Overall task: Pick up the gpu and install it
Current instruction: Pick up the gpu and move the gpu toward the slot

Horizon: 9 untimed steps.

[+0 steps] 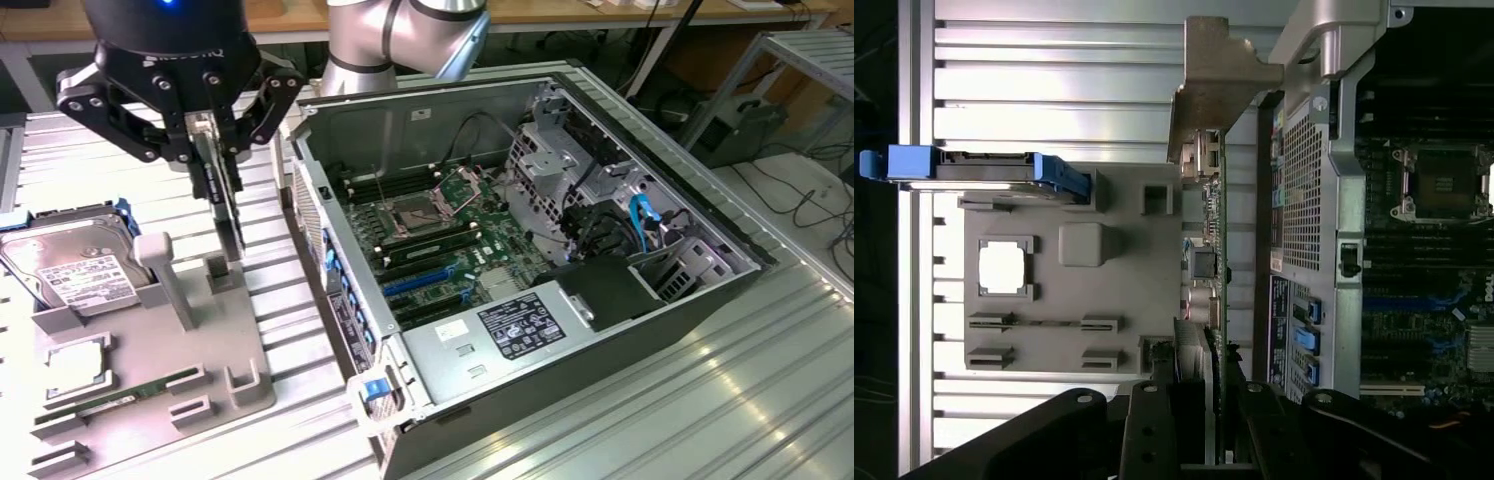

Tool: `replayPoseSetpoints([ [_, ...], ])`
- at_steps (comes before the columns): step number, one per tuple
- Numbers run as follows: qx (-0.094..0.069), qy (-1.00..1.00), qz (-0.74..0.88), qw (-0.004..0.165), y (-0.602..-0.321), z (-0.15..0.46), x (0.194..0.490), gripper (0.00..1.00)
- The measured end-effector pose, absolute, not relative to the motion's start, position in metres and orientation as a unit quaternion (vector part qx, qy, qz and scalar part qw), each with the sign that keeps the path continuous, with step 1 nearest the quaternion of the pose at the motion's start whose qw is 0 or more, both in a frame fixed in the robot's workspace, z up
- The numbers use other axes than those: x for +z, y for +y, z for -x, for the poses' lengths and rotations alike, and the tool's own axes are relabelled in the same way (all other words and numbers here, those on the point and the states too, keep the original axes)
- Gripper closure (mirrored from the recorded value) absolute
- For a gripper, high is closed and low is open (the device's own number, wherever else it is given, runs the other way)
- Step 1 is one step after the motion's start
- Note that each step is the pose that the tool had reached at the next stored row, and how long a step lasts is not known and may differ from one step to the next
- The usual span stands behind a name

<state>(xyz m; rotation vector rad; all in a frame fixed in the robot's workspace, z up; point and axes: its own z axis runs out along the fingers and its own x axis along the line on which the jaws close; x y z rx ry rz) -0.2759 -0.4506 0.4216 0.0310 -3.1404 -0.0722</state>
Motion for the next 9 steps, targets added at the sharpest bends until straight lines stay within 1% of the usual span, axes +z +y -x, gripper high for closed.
replayPoseSetpoints([
  [9, -0.023, -1.000, -0.010, 0.000, -0.451, 0.259, 0.422, 0.72],
])
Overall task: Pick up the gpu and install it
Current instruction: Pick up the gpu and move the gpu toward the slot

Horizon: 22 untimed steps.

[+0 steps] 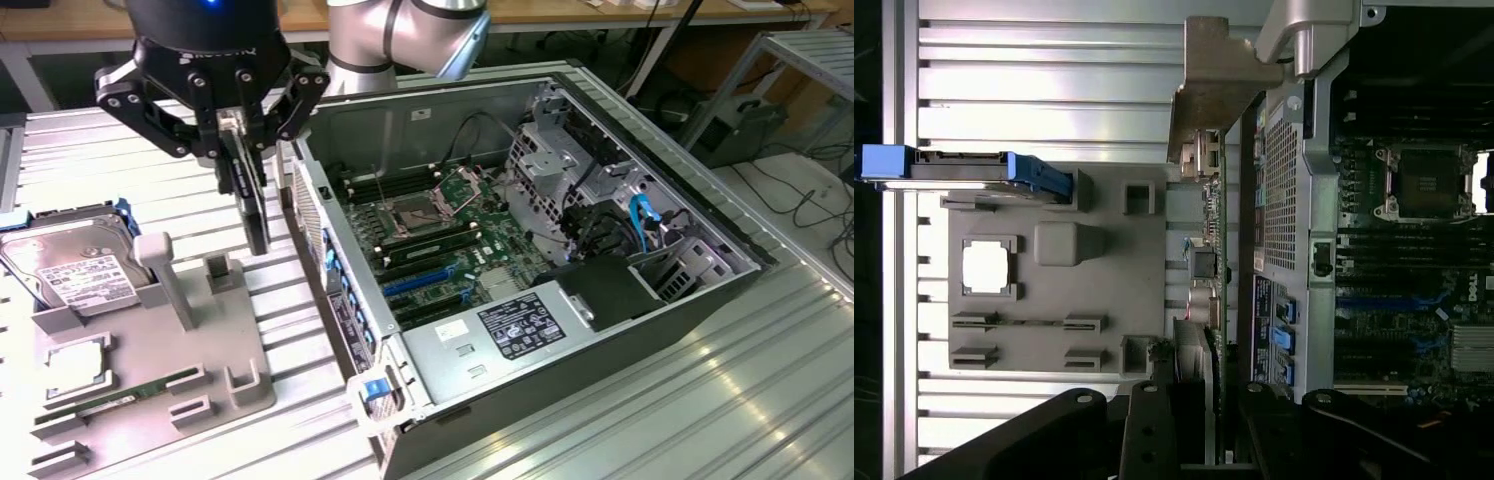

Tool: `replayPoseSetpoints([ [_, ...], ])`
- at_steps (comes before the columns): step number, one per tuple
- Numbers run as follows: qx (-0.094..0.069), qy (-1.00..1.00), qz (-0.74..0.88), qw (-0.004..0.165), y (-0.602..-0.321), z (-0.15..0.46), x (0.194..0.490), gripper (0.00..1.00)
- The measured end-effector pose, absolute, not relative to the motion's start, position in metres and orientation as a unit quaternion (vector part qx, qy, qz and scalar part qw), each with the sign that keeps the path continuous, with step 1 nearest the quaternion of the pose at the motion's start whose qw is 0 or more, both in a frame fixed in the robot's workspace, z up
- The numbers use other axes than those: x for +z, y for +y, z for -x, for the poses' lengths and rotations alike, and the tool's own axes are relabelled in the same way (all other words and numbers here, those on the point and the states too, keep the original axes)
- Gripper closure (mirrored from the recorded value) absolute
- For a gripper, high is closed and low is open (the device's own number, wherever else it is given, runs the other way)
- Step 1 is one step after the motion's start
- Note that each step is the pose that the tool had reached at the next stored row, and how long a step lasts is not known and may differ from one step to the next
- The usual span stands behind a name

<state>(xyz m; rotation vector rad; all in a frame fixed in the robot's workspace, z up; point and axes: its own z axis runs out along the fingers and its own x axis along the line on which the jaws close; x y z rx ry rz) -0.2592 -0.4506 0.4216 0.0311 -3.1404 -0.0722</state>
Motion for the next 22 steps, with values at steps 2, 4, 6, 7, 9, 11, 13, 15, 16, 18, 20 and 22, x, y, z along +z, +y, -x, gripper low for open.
replayPoseSetpoints([
  [2, -0.023, -1.000, -0.010, 0.000, -0.451, 0.254, 0.422, 0.72],
  [4, -0.023, -1.000, -0.010, 0.000, -0.451, 0.251, 0.422, 0.72],
  [6, -0.023, -1.000, -0.010, 0.000, -0.451, 0.249, 0.422, 0.72],
  [7, -0.023, -1.000, -0.012, 0.000, -0.451, 0.247, 0.422, 0.72],
  [9, -0.023, -1.000, -0.018, 0.000, -0.451, 0.245, 0.422, 0.72],
  [11, -0.023, -0.999, -0.022, 0.000, -0.451, 0.242, 0.422, 0.72],
  [13, -0.023, -0.999, -0.022, 0.000, -0.451, 0.240, 0.422, 0.72],
  [15, -0.023, -0.999, -0.022, 0.000, -0.451, 0.235, 0.422, 0.72],
  [16, -0.023, -0.999, -0.022, 0.000, -0.451, 0.233, 0.422, 0.72],
  [18, -0.023, -1.000, -0.020, 0.000, -0.451, 0.230, 0.422, 0.72],
  [20, -0.023, -1.000, -0.015, 0.000, -0.450, 0.227, 0.422, 0.72],
  [22, -0.023, -1.000, -0.014, 0.000, -0.450, 0.224, 0.422, 0.72],
])
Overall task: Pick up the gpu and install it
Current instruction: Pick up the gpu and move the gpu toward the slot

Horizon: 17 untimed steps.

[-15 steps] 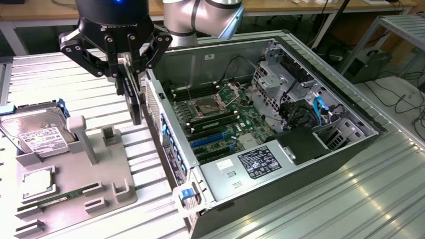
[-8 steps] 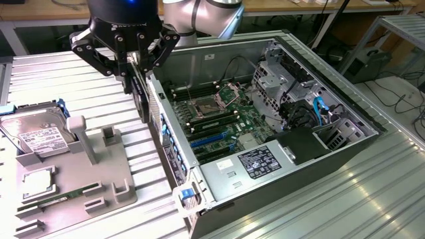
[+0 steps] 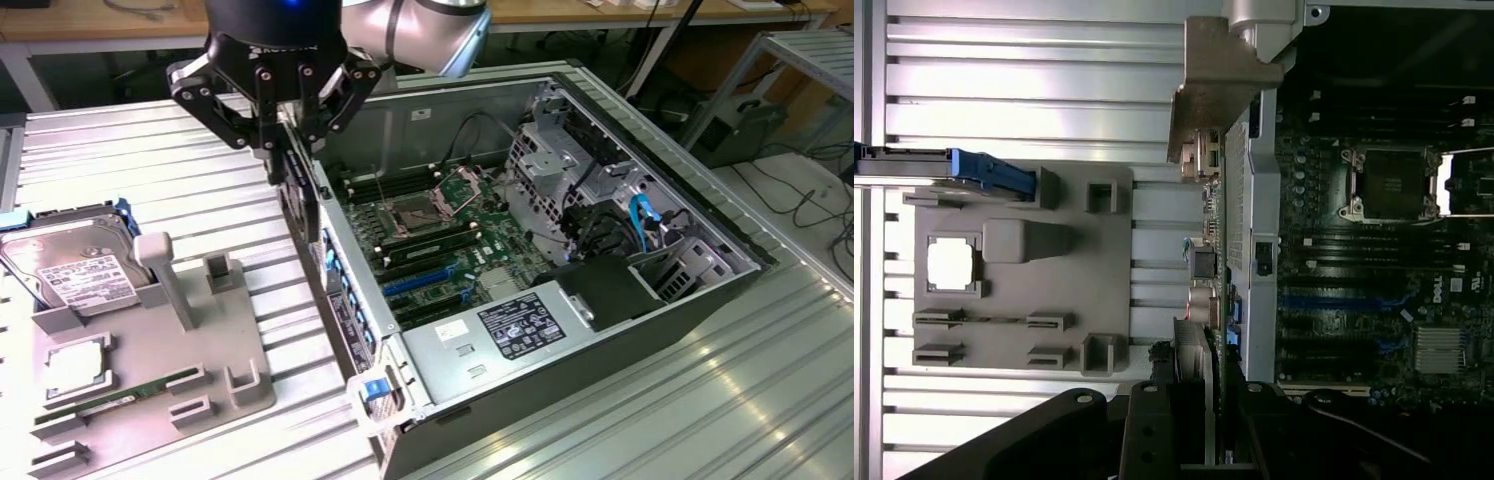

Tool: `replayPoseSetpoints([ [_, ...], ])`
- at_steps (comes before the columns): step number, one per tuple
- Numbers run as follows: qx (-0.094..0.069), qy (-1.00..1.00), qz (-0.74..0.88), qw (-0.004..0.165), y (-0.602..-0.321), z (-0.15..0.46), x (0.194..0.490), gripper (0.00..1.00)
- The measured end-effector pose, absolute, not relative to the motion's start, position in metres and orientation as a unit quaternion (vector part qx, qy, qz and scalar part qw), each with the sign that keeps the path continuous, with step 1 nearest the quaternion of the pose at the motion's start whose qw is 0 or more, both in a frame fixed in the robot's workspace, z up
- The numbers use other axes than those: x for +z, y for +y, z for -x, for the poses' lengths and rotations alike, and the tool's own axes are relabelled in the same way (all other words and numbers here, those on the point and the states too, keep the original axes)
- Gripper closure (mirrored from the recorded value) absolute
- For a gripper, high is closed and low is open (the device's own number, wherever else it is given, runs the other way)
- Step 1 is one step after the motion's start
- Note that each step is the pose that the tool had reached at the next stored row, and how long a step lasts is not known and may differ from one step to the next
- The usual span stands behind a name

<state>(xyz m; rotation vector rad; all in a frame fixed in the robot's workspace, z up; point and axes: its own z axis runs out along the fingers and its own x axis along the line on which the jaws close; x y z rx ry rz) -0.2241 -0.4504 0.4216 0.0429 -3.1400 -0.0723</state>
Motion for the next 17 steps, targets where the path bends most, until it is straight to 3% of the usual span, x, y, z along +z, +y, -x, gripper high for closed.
replayPoseSetpoints([
  [17, -0.023, -1.000, -0.013, 0.000, -0.450, 0.189, 0.422, 0.72],
])
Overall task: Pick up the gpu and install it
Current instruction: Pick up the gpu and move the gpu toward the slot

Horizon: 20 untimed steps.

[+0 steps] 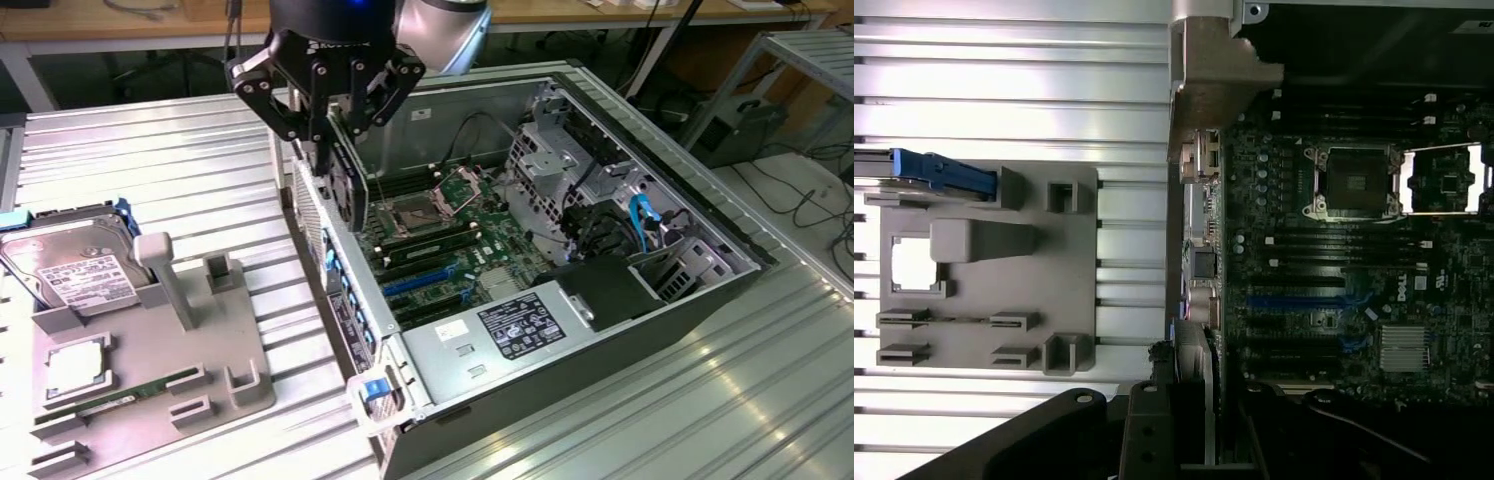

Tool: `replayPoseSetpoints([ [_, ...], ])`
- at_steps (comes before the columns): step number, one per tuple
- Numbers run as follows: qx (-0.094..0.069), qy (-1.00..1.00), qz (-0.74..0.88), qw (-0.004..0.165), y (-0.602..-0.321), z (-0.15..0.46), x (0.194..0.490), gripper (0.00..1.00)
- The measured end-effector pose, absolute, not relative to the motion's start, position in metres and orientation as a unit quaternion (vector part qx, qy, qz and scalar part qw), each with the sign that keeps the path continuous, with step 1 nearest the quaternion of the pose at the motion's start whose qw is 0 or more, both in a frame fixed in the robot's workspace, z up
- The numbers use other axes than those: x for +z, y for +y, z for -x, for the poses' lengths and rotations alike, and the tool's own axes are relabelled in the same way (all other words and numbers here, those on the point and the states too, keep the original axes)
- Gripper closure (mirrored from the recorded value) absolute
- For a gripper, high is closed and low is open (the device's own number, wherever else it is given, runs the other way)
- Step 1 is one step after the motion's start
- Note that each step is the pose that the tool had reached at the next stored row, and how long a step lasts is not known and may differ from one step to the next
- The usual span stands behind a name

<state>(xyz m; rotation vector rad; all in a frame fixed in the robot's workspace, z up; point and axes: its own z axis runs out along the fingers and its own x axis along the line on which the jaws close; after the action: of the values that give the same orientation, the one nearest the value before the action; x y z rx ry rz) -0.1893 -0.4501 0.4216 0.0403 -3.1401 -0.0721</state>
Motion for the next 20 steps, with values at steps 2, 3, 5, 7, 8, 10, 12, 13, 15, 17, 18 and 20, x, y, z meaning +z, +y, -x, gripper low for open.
replayPoseSetpoints([
  [2, -0.023, -1.000, -0.013, 0.000, -0.450, 0.185, 0.422, 0.72],
  [3, -0.023, -1.000, -0.013, 0.000, -0.450, 0.183, 0.422, 0.72],
  [5, -0.023, -1.000, -0.013, 0.000, -0.450, 0.179, 0.422, 0.72],
  [7, -0.023, -1.000, -0.013, 0.000, -0.450, 0.175, 0.422, 0.72],
  [8, -0.023, -1.000, -0.013, 0.000, -0.450, 0.173, 0.422, 0.72],
  [10, -0.023, -1.000, -0.013, 0.000, -0.450, 0.170, 0.422, 0.72],
  [12, -0.023, -1.000, -0.013, 0.000, -0.450, 0.166, 0.422, 0.72],
  [13, -0.023, -1.000, -0.013, 0.000, -0.450, 0.164, 0.422, 0.72],
  [15, -0.023, -1.000, -0.013, 0.000, -0.450, 0.160, 0.422, 0.72],
  [17, -0.023, -1.000, -0.013, 0.000, -0.450, 0.156, 0.422, 0.72],
  [18, -0.023, -1.000, -0.013, 0.000, -0.450, 0.154, 0.422, 0.72],
  [20, -0.023, -1.000, -0.013, 0.000, -0.450, 0.150, 0.422, 0.72],
])
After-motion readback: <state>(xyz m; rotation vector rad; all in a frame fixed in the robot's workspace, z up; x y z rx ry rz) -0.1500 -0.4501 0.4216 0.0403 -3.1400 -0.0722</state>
